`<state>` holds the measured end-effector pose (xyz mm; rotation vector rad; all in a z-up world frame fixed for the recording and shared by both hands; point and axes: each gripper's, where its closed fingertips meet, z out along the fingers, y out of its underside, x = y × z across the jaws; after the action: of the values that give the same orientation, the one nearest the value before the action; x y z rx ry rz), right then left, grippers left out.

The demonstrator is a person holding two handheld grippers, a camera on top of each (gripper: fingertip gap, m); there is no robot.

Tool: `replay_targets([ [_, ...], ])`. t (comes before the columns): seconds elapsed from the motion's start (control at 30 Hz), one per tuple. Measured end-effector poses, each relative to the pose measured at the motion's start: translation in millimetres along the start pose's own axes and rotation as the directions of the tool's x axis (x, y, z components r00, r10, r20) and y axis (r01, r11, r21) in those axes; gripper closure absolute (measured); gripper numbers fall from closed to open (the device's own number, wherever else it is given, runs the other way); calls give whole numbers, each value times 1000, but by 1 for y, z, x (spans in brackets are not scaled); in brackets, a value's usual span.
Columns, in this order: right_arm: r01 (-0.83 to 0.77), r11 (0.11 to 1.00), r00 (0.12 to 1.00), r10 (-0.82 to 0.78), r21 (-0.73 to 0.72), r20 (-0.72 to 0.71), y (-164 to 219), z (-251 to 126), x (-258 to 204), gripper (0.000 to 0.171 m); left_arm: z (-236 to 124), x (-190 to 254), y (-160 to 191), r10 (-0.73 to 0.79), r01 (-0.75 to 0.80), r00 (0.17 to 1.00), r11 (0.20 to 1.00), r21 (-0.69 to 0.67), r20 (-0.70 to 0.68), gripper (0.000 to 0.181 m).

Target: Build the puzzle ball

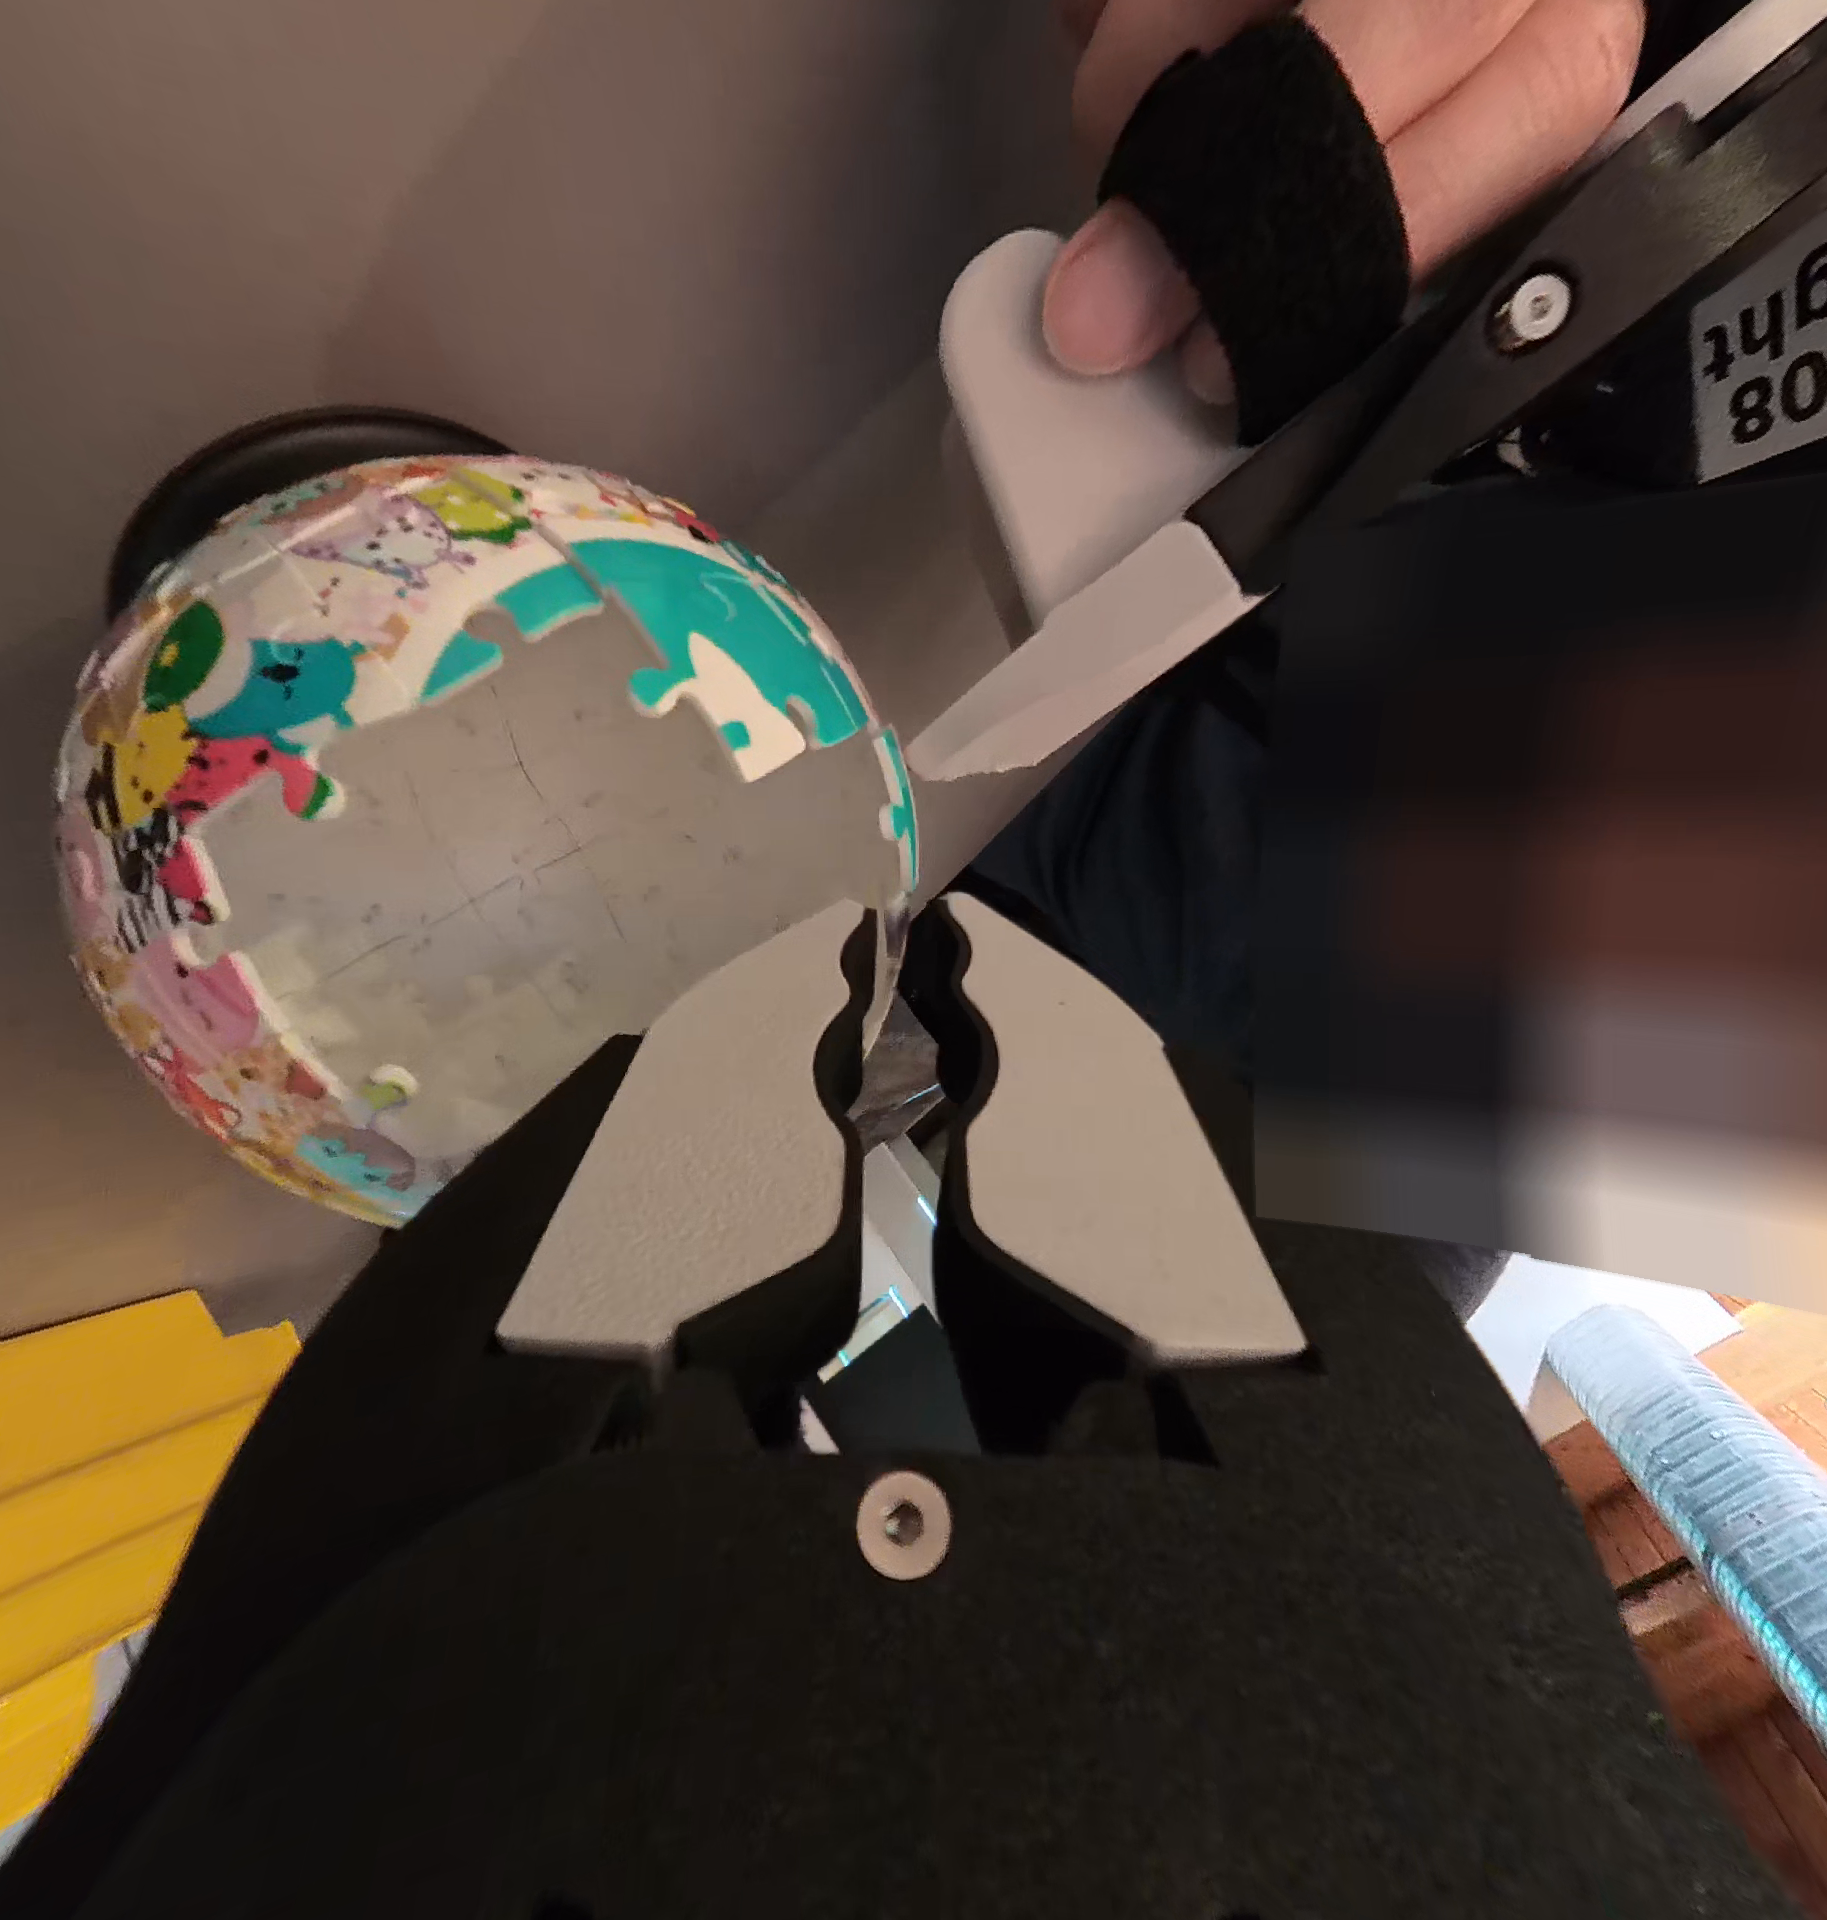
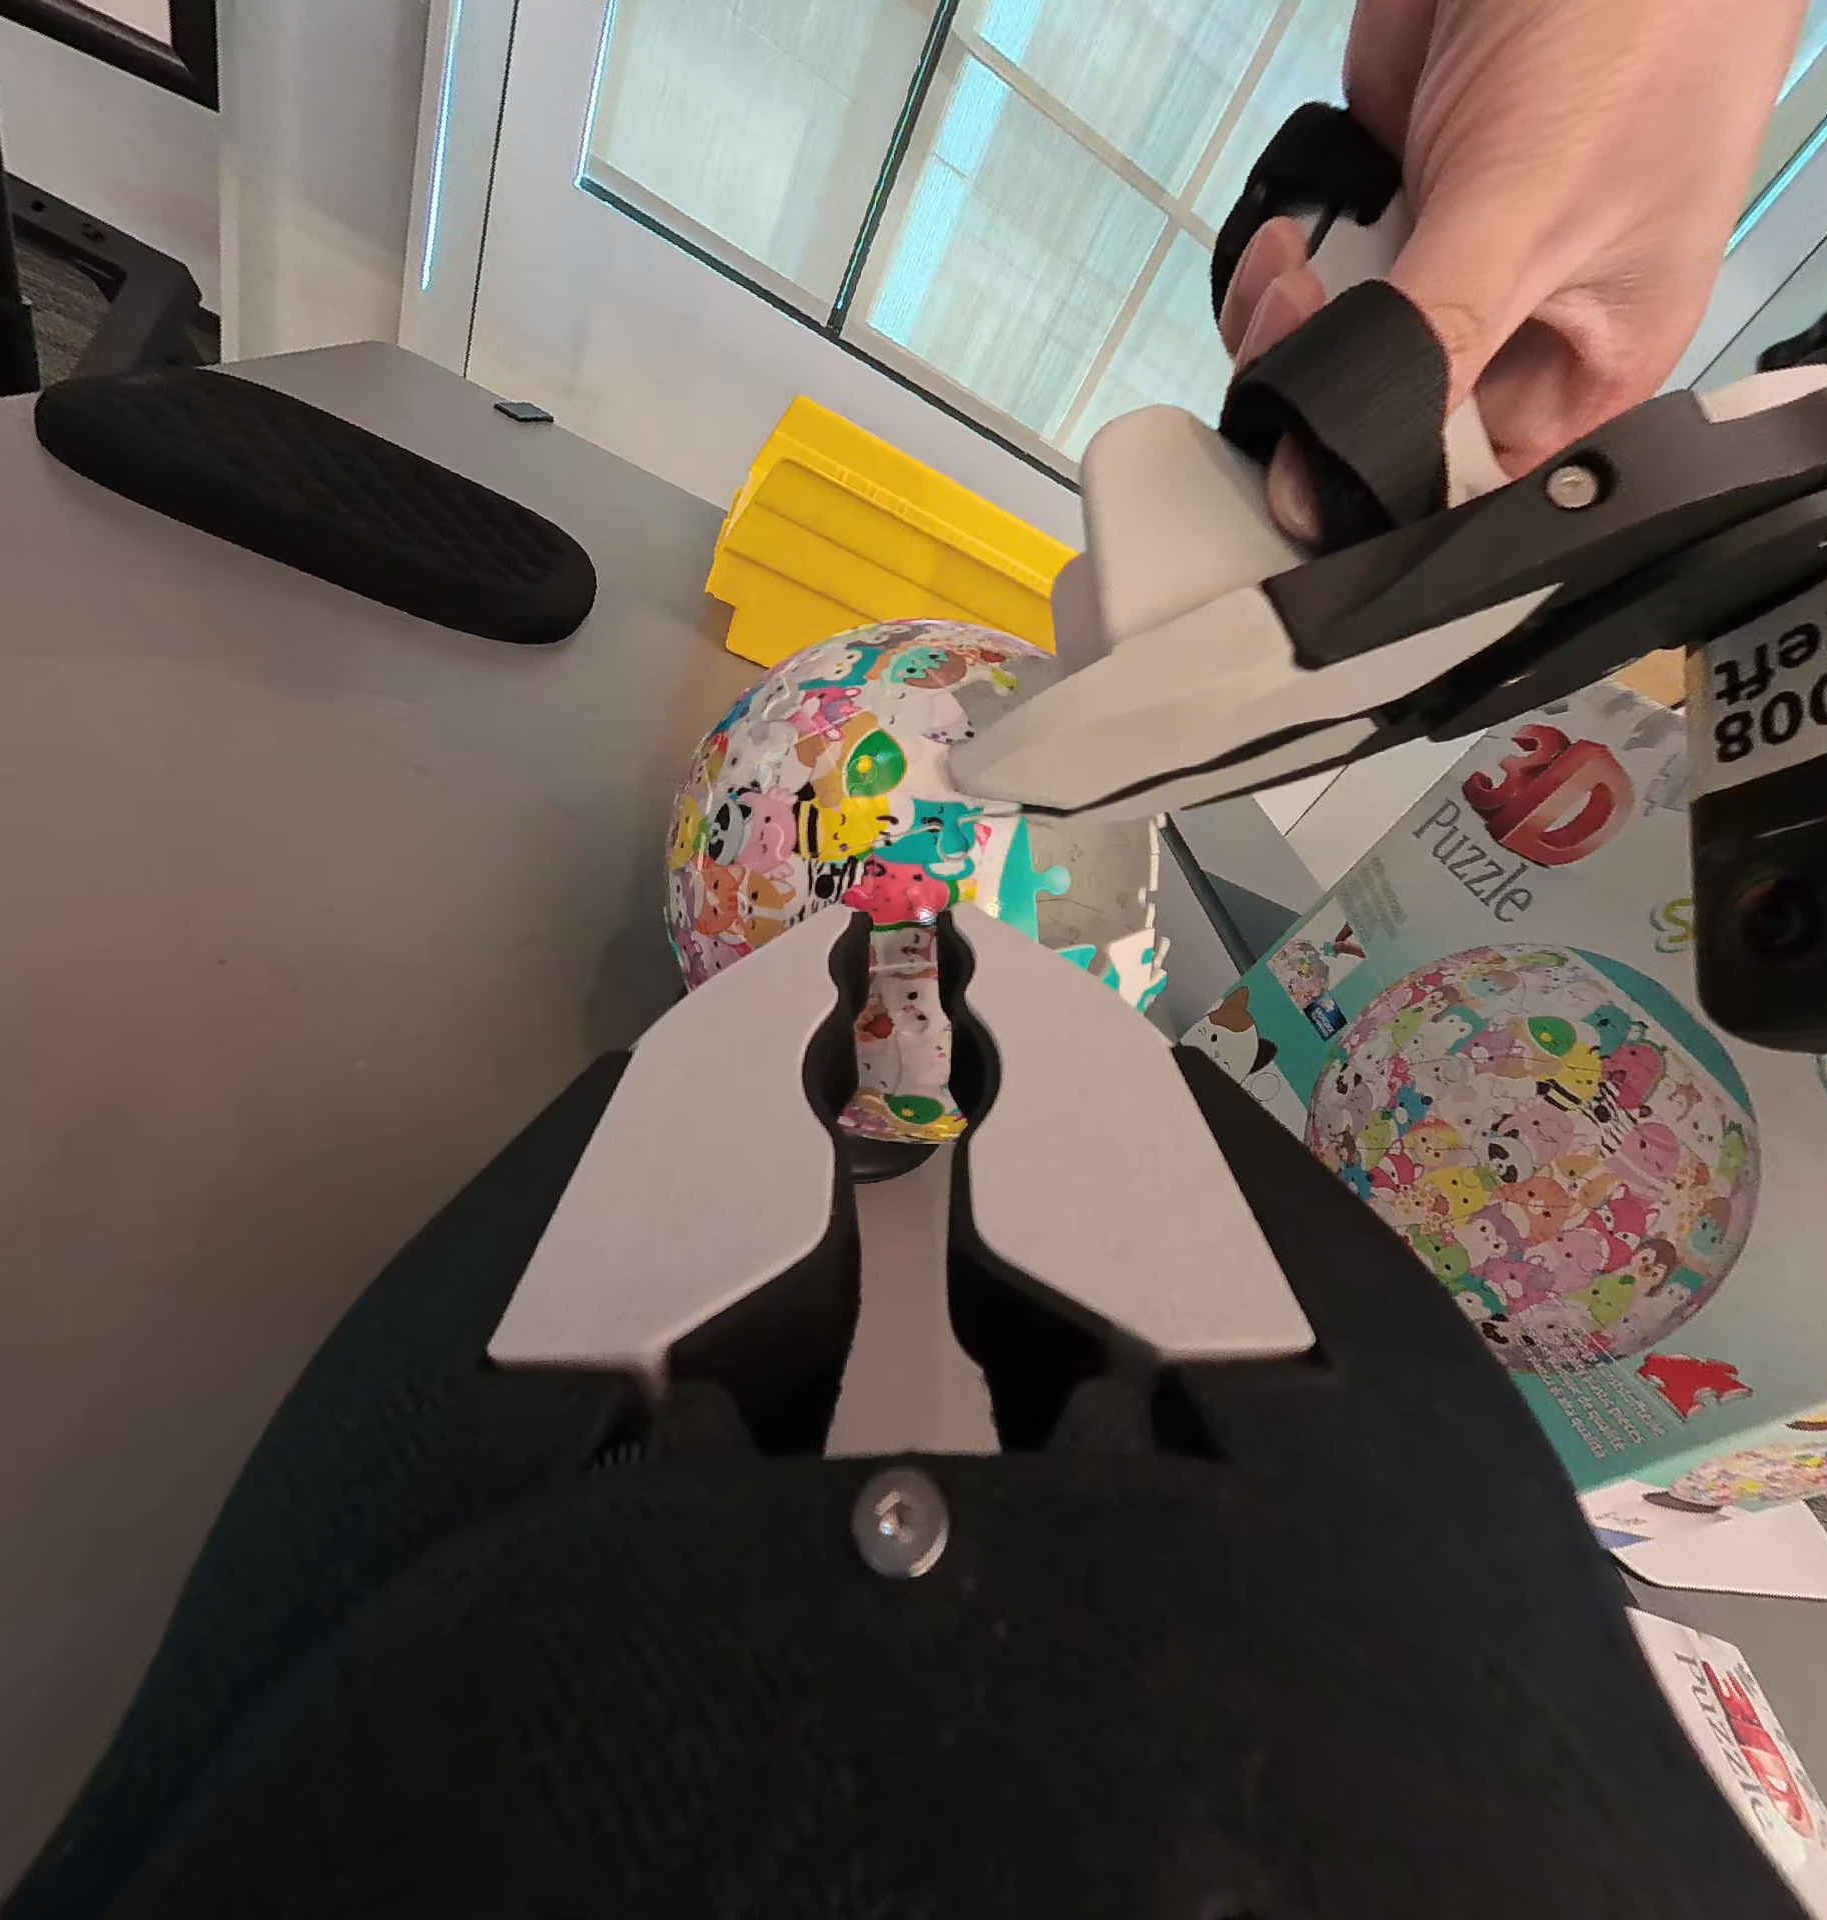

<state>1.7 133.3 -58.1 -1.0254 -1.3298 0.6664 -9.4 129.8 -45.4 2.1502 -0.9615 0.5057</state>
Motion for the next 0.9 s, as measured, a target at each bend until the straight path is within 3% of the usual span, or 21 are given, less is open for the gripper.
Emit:
replay_targets([
  [0.9,109,994,994,-109,-21,5,-1,2,-2,158,1,1,-1,16,-16,1000,1000,26,-15,173],
])
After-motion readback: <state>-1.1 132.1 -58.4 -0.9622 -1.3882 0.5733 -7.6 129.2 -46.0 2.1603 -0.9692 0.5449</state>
